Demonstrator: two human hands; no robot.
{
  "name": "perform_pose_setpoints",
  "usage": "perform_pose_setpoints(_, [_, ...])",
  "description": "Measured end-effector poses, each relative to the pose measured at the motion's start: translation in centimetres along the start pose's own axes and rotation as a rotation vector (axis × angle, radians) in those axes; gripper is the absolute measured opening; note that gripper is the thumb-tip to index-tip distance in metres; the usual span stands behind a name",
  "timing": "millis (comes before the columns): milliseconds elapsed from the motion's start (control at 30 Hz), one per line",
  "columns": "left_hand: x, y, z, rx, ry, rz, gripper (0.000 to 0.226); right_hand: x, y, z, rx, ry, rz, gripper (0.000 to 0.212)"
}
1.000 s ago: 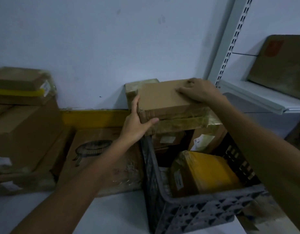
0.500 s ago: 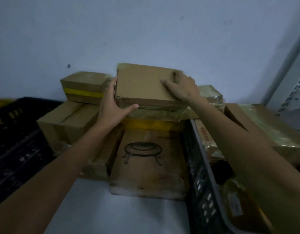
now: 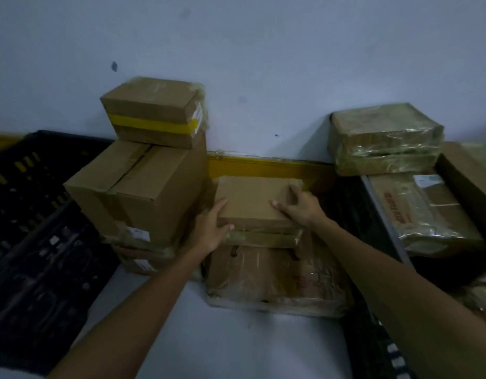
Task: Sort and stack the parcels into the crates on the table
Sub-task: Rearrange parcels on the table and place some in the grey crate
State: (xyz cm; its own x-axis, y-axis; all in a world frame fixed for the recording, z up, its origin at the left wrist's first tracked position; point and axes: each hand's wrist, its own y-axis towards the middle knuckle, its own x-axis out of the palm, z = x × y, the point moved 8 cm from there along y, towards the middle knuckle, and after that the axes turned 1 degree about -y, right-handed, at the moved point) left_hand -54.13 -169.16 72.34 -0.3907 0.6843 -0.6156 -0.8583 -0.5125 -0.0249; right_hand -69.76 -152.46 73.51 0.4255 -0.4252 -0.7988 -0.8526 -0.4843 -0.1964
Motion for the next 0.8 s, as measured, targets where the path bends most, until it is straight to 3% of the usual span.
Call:
perform_pose_setpoints(200, [-0.5, 2.6, 0.2, -0.036, 0.099, 0.054, 0.063, -0.4, 2.1, -1.6, -0.018, 0.043, 0.198, 0.074])
perform_pose_setpoints(433, [0.0, 4.8, 0.7, -0.137, 0.394, 0.081, 0.063, -0.3, 3.9, -1.7, 0.03, 0.07, 0.199, 0.07])
perform_pose_setpoints(533, [-0.4, 4.9, 1.0, -0.165, 0.527, 0.022, 0.067, -0.8, 4.0, -2.3, 0.056, -0.106, 0.138, 0.07])
perform_pose_setpoints(633, [-0.9, 5.1, 2.8, -0.117, 0.588, 0.02, 0.077, -3.5, 2.8, -4.8, -0.095, -0.187, 0.254, 0.056])
perform_pose_setpoints(700, [-0.8, 5.5, 5.4, -0.03, 0.52, 0.072, 0.08, -6.5, 1.3, -6.9, -0.252, -0.131, 0.367, 0.055])
perform_pose_setpoints(800, [0.8, 5.3, 10.5, 0.095, 0.224, 0.074, 0.073, -12.5, -1.1, -8.1, -0.361, -0.122, 0.529, 0.055])
